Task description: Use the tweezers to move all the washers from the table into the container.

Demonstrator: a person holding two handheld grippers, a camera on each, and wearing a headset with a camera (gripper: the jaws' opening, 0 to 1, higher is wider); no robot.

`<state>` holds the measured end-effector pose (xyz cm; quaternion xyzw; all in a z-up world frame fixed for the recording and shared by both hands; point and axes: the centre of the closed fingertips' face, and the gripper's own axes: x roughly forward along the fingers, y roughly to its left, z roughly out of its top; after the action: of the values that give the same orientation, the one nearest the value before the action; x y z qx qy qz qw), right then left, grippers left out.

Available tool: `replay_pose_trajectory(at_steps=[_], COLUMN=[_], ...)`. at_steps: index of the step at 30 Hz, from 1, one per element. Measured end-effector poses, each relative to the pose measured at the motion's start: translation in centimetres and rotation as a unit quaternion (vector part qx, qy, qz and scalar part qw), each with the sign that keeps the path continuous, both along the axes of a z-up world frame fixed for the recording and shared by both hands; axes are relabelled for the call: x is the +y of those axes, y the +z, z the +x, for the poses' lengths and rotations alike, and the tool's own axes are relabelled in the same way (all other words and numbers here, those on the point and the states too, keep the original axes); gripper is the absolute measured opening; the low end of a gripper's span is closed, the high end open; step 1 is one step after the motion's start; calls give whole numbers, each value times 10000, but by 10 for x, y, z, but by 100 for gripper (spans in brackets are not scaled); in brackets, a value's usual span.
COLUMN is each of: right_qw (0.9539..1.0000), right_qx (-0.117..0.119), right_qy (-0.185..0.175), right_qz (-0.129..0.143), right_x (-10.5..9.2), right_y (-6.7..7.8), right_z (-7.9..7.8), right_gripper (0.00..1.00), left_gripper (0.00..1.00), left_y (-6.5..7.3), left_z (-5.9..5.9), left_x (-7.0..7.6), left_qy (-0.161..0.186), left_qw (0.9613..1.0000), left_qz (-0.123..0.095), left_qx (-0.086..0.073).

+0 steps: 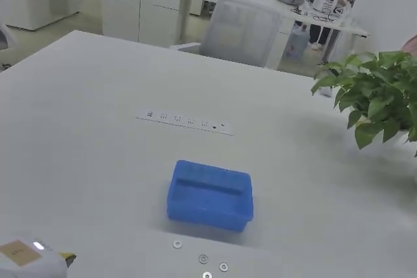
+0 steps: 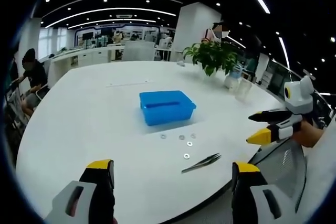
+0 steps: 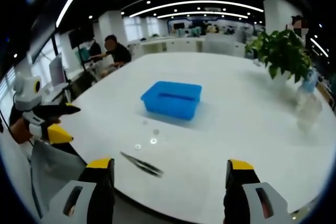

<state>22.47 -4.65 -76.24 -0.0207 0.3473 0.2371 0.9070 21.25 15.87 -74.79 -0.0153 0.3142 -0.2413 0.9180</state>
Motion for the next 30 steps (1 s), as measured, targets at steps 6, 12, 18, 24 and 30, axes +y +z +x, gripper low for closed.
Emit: replay_pose_trajectory(at_steps=[6,12,18,24,30], right_qw=[9999,9997,9996,9992,9987], right_qx=[80,166,197,348,432], right_qy=[56,83,110,141,191], right_qz=[-91,-162,-165,-129,-192], right_x=[1,1,2,4,4], right_y=[-4,-7,-9,-18,-24], right_z=[2,5,8,9,11], right_gripper=[85,85,85,84,84], left_gripper=[94,92,92,87,81], left_y=[-8,-10,-14,-21,-36], left_z=[3,9,12,15,20], left_x=[-4,-4,-1,-4,-9], left_qy=[-131,-177,-197,-365,-604], left_qw=[9999,9997,9996,9988,9970], left_qz=[26,27,44,117,276], left_qx=[107,139,198,292,408])
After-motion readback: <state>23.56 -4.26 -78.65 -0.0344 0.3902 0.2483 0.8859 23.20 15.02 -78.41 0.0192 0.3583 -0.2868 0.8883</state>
